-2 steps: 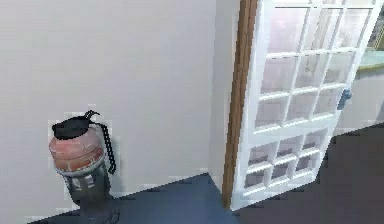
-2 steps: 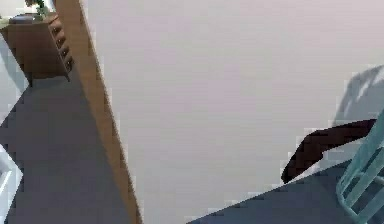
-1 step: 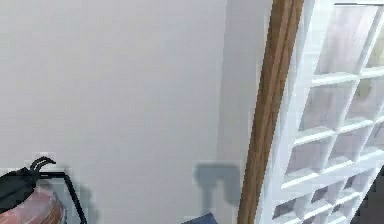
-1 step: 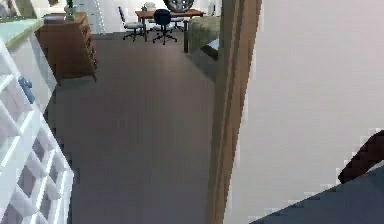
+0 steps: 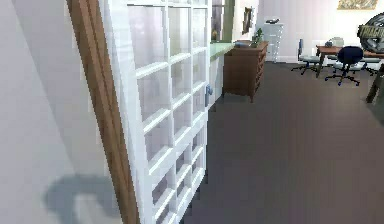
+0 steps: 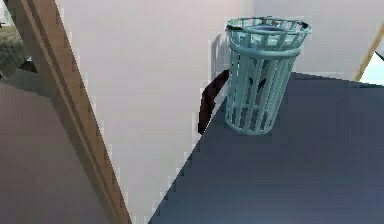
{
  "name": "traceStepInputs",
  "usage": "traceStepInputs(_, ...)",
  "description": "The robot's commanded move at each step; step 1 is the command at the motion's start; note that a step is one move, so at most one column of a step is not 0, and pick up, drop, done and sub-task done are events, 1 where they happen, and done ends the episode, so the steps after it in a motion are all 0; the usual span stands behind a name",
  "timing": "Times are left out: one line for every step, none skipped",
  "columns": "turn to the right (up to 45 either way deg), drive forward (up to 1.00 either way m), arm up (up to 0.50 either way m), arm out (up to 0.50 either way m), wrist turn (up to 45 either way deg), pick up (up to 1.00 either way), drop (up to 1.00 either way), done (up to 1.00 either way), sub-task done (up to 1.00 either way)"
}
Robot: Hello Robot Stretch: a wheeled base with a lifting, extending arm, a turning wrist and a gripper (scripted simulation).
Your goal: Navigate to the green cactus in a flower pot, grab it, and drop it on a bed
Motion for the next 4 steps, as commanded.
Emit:
traceStepInputs(18.0, 0.0, 0.0, 0.0, 0.0, 0.0, 0.0, 0.0, 0.0)
traceStepInputs(0.0, 0.15, 0.0, 0.0, 0.0, 0.0, 0.0, 0.0, 0.0)
traceStepInputs(9.0, 0.0, 0.0, 0.0, 0.0, 0.0, 0.0, 0.0, 0.0)
traceStepInputs(0.0, 1.0, 0.0, 0.0, 0.0, 0.0, 0.0, 0.0, 0.0)
